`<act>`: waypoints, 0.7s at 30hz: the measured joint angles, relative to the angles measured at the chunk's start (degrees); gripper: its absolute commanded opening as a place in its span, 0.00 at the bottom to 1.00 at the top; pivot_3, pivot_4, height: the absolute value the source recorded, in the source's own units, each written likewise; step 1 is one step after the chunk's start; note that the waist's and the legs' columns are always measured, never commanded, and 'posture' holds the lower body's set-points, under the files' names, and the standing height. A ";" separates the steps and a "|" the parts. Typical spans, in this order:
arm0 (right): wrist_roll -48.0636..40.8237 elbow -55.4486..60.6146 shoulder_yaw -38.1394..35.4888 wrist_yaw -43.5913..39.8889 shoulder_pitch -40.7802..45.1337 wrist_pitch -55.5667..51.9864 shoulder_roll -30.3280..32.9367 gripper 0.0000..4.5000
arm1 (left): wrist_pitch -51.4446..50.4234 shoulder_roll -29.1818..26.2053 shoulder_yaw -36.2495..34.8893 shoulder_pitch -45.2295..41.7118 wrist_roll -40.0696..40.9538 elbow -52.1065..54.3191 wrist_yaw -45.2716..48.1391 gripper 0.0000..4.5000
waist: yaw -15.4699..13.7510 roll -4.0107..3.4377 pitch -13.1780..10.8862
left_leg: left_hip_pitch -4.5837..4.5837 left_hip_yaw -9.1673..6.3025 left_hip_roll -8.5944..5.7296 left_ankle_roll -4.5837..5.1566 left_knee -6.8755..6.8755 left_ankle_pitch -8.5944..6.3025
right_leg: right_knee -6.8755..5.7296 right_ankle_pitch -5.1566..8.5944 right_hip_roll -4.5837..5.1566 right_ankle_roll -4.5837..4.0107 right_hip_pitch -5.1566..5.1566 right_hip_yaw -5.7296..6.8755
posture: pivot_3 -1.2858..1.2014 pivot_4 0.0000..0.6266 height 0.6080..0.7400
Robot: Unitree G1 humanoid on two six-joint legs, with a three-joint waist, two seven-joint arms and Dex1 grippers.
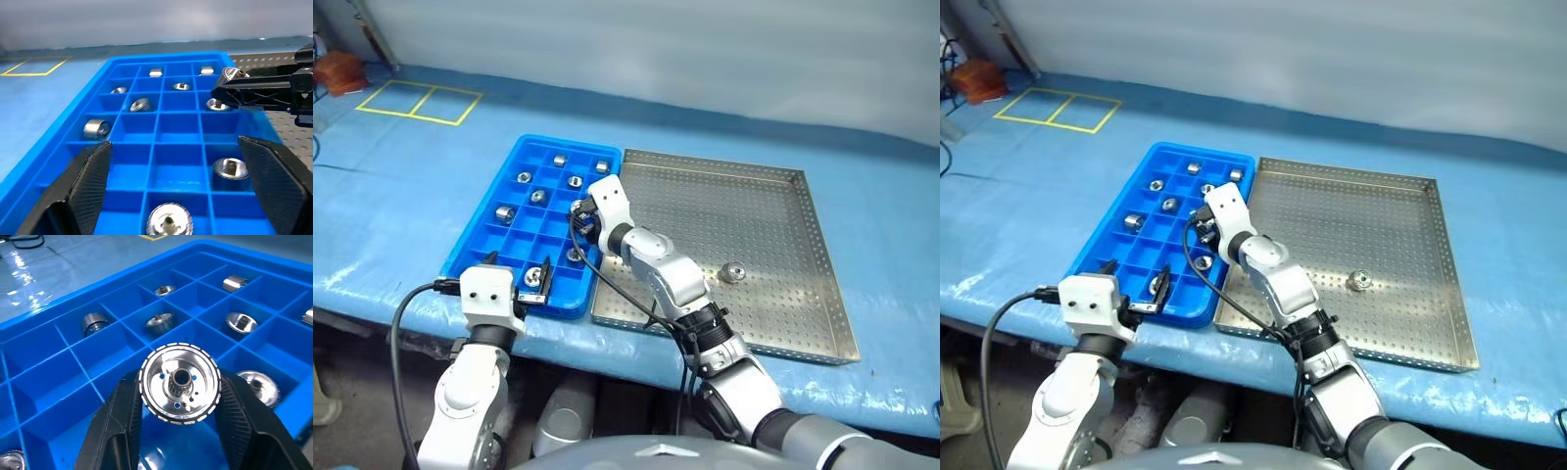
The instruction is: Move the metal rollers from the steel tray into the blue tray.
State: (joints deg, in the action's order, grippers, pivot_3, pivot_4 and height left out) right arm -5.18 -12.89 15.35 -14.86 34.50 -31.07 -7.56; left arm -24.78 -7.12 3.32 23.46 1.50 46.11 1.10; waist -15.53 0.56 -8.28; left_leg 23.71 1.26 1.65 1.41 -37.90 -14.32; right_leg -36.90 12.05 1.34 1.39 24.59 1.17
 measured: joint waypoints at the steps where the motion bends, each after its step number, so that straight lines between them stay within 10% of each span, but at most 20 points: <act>1: 0.11 -0.88 -0.02 -0.19 0.43 0.57 -0.14 0.38 | 0.13 0.15 0.03 0.42 -0.28 0.26 -0.09 1.00 | -0.87 0.00 0.00 | 0.00 0.01 0.00 0.00 0.00 0.00 | 0.00 0.01 -0.01 -0.01 0.01 0.02 | 0.76 0.24 1.00; 21: 0.88 -6.49 -3.01 0.08 1.02 3.04 1.30 0.38 | 0.31 0.22 1.55 -2.32 -0.99 0.76 1.55 1.00 | -10.56 0.00 0.00 | 0.25 0.00 -0.04 -0.21 -0.01 -0.12 | 0.05 0.13 -0.02 -0.20 0.12 0.69 | 0.73 0.24 1.00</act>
State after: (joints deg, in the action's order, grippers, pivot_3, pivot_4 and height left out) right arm -4.31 -19.38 12.34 -14.78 35.52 -28.04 -6.26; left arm -24.47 -6.90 4.87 21.14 0.51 46.87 2.66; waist -26.09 0.56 -8.28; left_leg 23.96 1.26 1.61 1.20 -37.91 -14.44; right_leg -36.86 12.18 1.32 1.19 24.71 1.86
